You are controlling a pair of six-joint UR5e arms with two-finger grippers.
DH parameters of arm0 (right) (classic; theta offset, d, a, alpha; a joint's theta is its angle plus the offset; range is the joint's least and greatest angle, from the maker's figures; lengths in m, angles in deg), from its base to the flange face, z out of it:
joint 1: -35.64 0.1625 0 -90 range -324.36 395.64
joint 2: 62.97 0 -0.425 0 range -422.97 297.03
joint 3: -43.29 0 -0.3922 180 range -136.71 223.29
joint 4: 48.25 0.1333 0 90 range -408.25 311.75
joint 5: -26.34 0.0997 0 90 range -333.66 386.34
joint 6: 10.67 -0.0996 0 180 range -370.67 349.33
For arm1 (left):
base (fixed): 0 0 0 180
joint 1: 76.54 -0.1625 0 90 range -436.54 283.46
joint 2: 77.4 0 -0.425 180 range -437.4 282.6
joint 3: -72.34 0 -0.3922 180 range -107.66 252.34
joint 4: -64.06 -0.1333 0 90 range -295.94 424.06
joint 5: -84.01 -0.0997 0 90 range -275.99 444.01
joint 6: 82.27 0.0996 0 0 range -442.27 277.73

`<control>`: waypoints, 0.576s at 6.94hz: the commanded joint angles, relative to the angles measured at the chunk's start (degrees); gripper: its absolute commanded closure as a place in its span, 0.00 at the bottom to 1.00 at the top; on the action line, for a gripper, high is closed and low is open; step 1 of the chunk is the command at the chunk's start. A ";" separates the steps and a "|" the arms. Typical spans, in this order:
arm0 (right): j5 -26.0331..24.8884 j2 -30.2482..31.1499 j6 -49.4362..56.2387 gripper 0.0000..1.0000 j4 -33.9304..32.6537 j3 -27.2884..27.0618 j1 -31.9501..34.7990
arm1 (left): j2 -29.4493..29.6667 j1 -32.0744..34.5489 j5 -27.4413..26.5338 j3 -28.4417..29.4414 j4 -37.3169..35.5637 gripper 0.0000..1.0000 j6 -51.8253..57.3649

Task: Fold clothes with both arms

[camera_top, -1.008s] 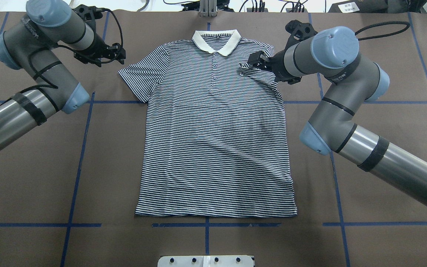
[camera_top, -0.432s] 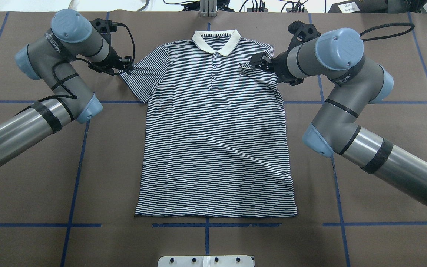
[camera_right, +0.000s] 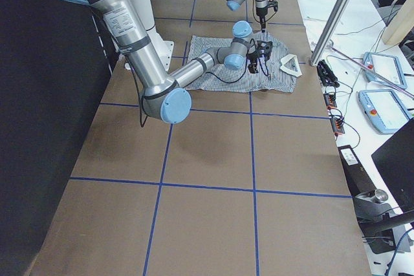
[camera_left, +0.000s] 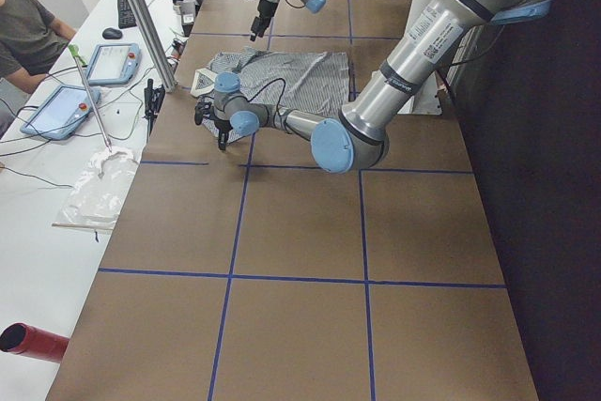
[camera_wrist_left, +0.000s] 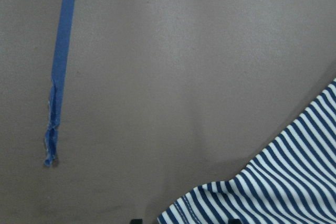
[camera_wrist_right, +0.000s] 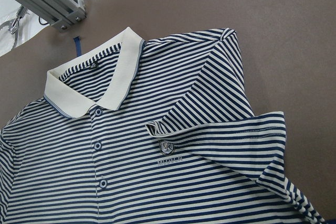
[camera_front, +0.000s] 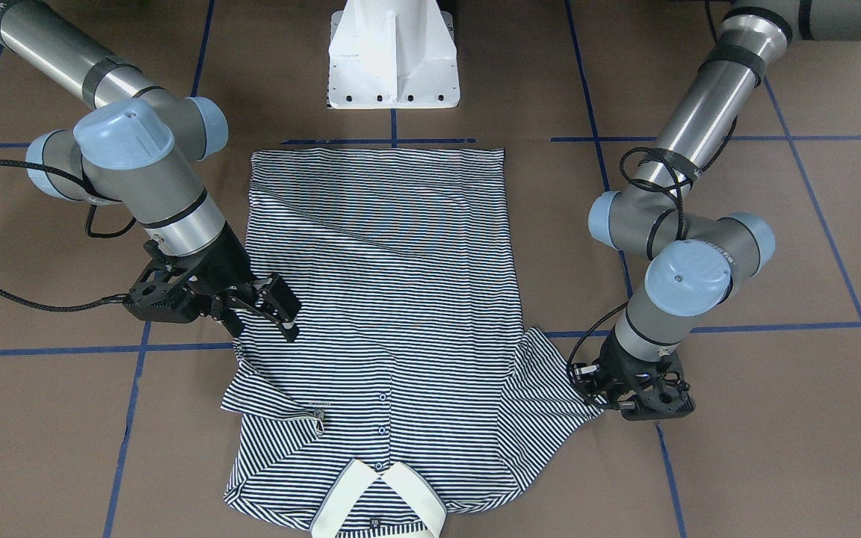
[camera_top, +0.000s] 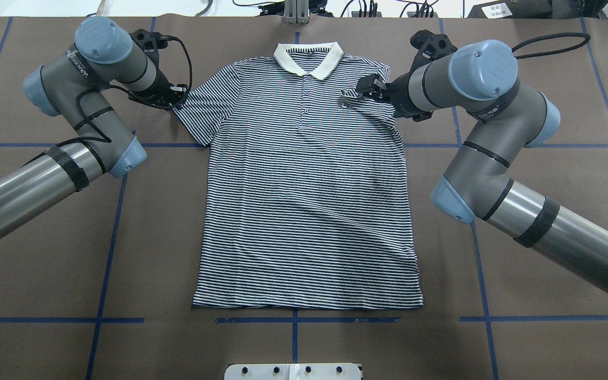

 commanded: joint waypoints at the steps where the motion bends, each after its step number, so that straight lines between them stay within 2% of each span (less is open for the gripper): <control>1: -0.01 0.03 0.00 0.00 0.00 0.01 0.03 | 1.69 0.67 0.85 -1.45 -0.70 1.00 -0.31; 2: -0.01 0.03 0.00 0.00 0.00 0.01 0.03 | 1.71 0.85 3.20 -3.99 -1.14 1.00 -0.74; 4: 0.08 0.12 0.00 0.00 0.00 0.01 0.03 | 3.28 0.50 4.20 -10.41 -7.80 1.00 -6.06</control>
